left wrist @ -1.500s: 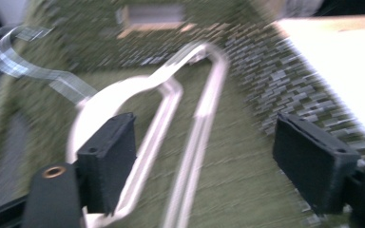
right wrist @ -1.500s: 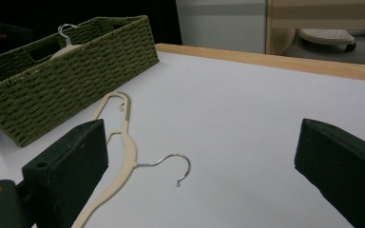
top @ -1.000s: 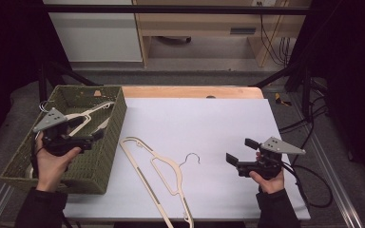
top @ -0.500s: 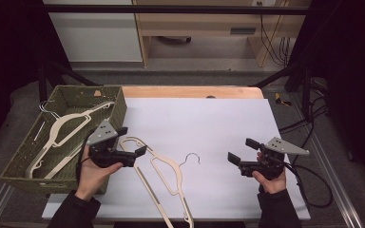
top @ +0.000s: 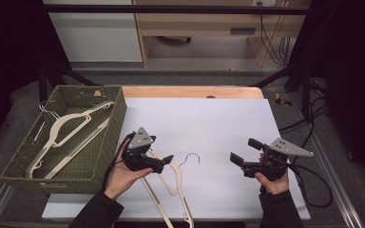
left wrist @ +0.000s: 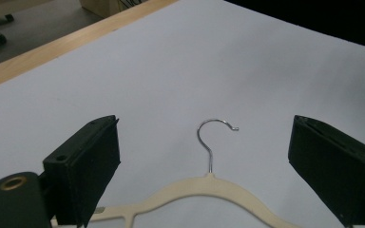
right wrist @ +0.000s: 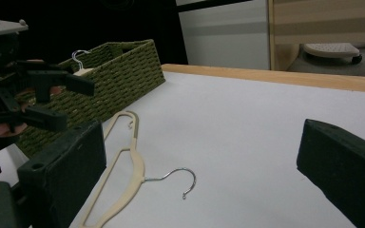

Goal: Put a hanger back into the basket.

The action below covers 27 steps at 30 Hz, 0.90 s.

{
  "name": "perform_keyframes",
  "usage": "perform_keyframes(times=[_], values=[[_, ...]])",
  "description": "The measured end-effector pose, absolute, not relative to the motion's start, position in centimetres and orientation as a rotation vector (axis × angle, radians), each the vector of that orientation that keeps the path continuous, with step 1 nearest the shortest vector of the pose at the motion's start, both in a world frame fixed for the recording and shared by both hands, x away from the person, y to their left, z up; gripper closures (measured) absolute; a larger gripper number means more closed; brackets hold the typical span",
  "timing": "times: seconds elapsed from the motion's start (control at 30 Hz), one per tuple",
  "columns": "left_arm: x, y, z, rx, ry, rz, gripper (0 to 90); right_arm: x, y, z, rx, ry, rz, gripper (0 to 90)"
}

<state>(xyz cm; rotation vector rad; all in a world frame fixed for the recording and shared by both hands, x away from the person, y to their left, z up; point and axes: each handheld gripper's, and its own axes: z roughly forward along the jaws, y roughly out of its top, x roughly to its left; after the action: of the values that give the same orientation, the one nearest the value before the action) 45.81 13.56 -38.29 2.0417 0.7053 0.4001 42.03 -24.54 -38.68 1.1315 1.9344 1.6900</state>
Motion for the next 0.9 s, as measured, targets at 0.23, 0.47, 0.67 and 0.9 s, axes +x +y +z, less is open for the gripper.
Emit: perform_keyframes(times=[0.23,0.47,0.67,0.9], values=[[46.7,11.8,-40.1,2.102,0.711,0.361,12.9,42.0,-24.2,-38.8,1.118,1.945,1.652,1.4],[47.8,10.3,-42.0,2.155,0.719,0.311,18.8,42.0,-24.1,-38.9,1.107,1.945,1.608,1.8],[48.7,8.9,-43.6,2.227,0.709,0.282,28.2,42.0,-24.1,-39.0,1.102,1.951,1.584,2.3],[49.5,7.7,-45.0,2.321,0.695,0.276,45.6,42.1,-24.0,-39.0,1.097,1.96,1.558,3.3]])
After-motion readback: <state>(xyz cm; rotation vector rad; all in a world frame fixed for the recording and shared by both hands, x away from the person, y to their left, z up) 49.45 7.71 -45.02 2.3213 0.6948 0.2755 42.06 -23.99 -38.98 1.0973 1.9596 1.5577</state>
